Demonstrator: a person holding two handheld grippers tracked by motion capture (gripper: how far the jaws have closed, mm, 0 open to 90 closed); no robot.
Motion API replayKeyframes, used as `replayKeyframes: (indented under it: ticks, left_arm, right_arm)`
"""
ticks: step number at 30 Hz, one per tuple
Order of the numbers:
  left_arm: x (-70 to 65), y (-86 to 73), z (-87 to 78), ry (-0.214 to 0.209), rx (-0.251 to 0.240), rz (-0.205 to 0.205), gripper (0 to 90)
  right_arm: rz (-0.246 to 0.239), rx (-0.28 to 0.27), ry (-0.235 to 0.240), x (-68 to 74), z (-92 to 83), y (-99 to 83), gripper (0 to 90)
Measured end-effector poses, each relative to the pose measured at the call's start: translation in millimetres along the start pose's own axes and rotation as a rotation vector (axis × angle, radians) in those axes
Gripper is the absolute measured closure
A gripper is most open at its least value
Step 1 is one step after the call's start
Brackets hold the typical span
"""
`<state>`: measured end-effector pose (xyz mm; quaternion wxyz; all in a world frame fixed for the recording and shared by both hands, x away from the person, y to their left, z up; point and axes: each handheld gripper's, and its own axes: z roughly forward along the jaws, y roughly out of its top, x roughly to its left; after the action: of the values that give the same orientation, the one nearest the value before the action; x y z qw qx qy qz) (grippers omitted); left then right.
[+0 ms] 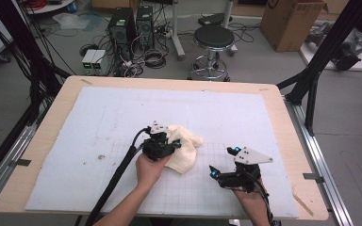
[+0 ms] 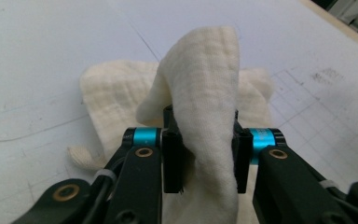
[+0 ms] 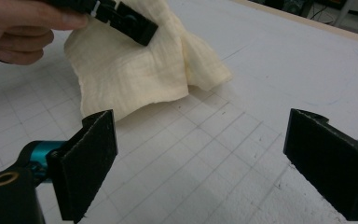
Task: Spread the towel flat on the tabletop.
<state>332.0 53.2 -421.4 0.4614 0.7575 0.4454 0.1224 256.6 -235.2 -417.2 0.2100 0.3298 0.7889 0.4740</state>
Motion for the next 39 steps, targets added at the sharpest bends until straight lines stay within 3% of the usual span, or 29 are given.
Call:
replayKeyframes:
  ticks: [3,8,16,18,25,31,32,36,39]
  left_arm:
    - [0.0,0.1,-1.5,-0.007,-0.007,0.025,66.7]
    - [3.9,6.6,-14.1,-0.033,-0.041,0.017,47.0]
    - [16.1,11.4,-49.5,-0.047,-0.106,0.062,40.2]
    - [20.3,8.1,-59.8,-0.040,-0.117,0.081,39.5]
    - [37.8,-9.5,-97.1,-0.035,-0.160,0.117,39.0]
    - [45.5,-30.8,-124.8,-0.016,-0.179,0.175,38.2]
    - [46.8,-34.3,-128.6,-0.012,-0.178,0.189,38.1]
    - [52.1,-47.5,-139.9,0.016,-0.167,0.225,37.4]
    - [57.0,-55.0,-144.8,0.006,-0.172,0.216,37.1]
  right_arm:
    - [-0.006,0.006,0.005,1.1,1.1,-0.1,9.2]
    - [-0.004,0.007,0.033,6.4,4.0,3.4,9.2]
    - [-0.034,0.036,0.078,19.1,13.5,9.2,9.3]
    - [-0.044,0.048,0.109,22.3,19.2,11.3,14.9]
    - [-0.045,0.058,0.147,26.3,28.7,18.2,17.3]
    - [-0.079,0.069,0.181,30.7,40.3,23.4,33.5]
    - [-0.091,0.086,0.206,32.0,47.8,24.7,40.1]
    - [-0.098,0.126,0.231,34.0,61.7,25.4,44.6]
    - [-0.116,0.170,0.249,37.3,73.8,25.0,49.3]
